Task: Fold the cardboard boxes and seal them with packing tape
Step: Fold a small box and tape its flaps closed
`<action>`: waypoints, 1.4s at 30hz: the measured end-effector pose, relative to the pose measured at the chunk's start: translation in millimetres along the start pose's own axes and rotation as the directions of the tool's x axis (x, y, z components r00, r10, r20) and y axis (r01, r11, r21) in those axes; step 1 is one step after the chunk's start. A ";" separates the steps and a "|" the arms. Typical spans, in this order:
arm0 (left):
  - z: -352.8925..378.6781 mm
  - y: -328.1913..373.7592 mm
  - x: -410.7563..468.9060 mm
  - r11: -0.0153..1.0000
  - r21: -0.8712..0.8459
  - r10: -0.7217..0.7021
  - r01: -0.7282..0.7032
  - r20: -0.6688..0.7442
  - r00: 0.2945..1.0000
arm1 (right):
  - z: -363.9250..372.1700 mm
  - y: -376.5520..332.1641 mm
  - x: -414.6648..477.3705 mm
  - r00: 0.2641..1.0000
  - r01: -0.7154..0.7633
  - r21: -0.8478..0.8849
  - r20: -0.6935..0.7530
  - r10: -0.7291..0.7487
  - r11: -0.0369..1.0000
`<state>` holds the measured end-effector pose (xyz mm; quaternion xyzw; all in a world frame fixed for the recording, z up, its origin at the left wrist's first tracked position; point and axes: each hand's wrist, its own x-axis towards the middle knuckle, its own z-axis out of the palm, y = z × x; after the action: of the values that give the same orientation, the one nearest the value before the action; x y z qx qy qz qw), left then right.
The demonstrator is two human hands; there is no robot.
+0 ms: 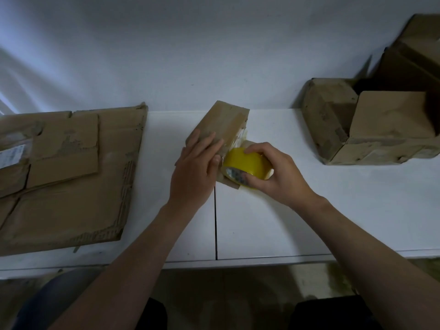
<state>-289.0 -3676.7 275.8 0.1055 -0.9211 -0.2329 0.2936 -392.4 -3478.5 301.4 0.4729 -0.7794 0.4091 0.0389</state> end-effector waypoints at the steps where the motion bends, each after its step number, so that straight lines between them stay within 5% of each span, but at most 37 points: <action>1: 0.7 -0.6 0.7 1.000 -0.008 -0.001 0.001 -0.011 1.000 | 0.9 0.0 -0.5 0.999 0.016 -0.011 -0.031 -0.017 1.000; 6: -0.2 1.0 2.3 1.000 -0.030 -0.008 0.007 -0.035 0.999 | -2.2 -6.9 7.1 0.988 0.135 -0.126 -0.062 -0.144 0.983; 21: -1.6 2.6 8.6 0.987 -0.147 -0.071 0.062 -0.052 0.996 | 5.0 -16.1 30.2 0.985 -0.098 -0.268 0.110 0.131 0.958; 28: -6.0 11.9 7.9 0.985 -0.095 -0.151 0.147 -0.036 0.988 | 17.9 -12.9 37.8 0.981 -0.068 -0.256 0.159 0.111 0.964; 42: -29.1 -25.7 34.2 0.990 -0.028 0.139 -0.137 0.115 0.984 | 10.5 -11.2 46.4 0.941 -0.176 -0.166 0.262 0.216 0.970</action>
<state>-297.9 -3721.1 301.0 0.0249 -0.9394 -0.2269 0.2559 -405.9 -3520.8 321.9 0.4417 -0.8472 0.2846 -0.0789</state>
